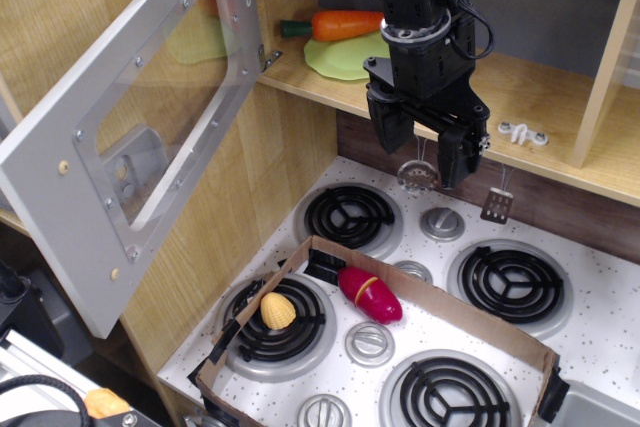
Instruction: Close microwave
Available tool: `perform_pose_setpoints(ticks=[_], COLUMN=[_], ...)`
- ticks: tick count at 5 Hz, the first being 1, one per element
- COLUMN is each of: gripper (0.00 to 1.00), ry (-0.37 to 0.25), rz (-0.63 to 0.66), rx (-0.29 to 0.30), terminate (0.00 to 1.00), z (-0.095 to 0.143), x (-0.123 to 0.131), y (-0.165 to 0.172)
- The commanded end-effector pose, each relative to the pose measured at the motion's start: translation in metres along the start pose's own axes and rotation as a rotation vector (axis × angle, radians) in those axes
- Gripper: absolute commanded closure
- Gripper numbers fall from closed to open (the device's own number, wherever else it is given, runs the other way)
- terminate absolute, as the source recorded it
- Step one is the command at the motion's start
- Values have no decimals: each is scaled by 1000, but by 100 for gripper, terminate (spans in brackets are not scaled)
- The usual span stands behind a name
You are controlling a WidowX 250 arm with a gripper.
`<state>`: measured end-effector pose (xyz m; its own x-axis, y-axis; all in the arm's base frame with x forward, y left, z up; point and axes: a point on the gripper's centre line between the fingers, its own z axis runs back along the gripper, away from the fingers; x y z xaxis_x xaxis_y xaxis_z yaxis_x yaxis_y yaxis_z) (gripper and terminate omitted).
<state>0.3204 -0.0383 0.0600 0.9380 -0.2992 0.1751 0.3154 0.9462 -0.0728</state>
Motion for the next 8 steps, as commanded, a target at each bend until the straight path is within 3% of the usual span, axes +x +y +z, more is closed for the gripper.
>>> perform_pose_setpoints(ticks=[1,2,4,5,7,8], gripper=[0,0,0,0,0,0], ry=[0,-2,32,113,235,289], rz=[0,-32,-50,-84,-155,-217], rx=[0,99,162,158,254,291], terminate=[0,0,0,0,0,0], z=[0,32,76,106,165,180], x=[0,-23,-52,-65,-103,-127], y=[0,12,38,54,72,77])
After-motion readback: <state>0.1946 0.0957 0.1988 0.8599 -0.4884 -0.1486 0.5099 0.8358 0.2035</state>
